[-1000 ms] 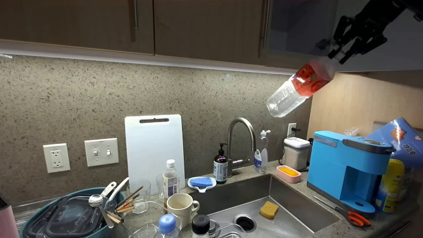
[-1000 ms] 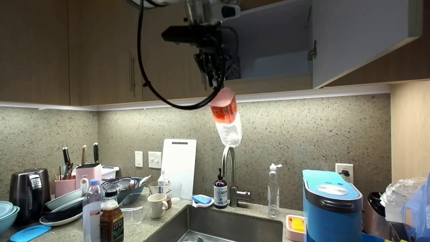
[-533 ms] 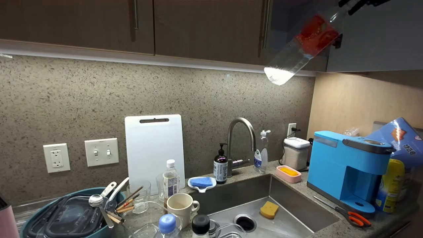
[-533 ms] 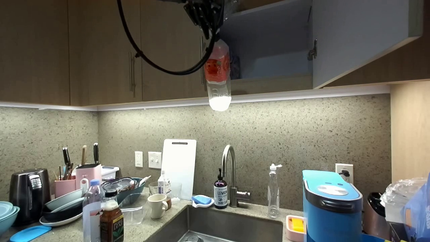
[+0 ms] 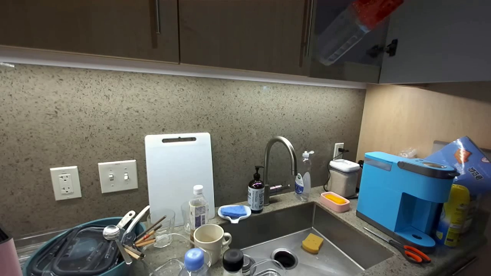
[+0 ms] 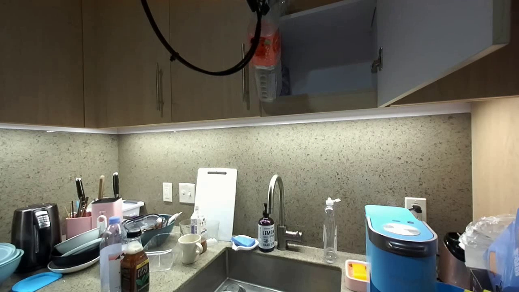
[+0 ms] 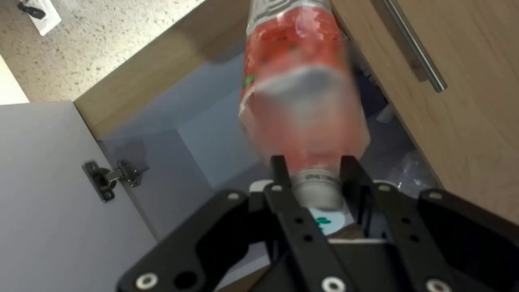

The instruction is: Put the bottle with an orange label on the bottom shelf of the open cabinet

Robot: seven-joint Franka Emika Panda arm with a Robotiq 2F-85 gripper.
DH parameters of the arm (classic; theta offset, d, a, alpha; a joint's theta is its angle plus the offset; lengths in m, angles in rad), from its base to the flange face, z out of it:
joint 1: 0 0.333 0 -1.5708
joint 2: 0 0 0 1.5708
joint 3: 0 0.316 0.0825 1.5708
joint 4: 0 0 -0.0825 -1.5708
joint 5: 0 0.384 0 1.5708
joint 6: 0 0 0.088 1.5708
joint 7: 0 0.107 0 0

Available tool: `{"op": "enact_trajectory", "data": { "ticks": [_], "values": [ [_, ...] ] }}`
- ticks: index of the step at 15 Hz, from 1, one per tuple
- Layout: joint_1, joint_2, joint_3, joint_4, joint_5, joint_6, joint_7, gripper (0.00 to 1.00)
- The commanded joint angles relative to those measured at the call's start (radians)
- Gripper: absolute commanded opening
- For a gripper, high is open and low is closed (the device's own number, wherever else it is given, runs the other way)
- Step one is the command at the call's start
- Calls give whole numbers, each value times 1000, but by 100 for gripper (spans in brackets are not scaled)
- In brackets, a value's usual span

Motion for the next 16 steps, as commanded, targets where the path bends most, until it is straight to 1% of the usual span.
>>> {"op": "enact_trajectory", "data": {
  "ticks": [1, 5, 6, 7, 8, 10, 11, 12, 13, 14, 15, 16],
  "values": [
    [-22, -11, 36, -34, 24, 131, 61, 12],
    [-53, -1, 64, -54, 22, 250, 120, 12],
    [-65, 5, 68, -73, 15, 260, 122, 12],
    [-34, 3, 47, -35, 10, 201, 92, 12],
    [-39, 5, 49, -41, 9, 203, 93, 37],
    [-39, 5, 49, -41, 9, 202, 93, 37],
    [-42, 9, 50, -45, 8, 198, 94, 12],
    [-75, 25, 62, -51, 0, 215, 110, 12],
    [-92, 35, 65, -54, -3, 222, 116, 12],
    [-145, 58, 80, -53, -14, 249, 139, 12],
    [-174, 73, 86, -54, -17, 263, 148, 12],
    [-222, 102, 99, -47, -18, 291, 171, 12]
  ]
}}
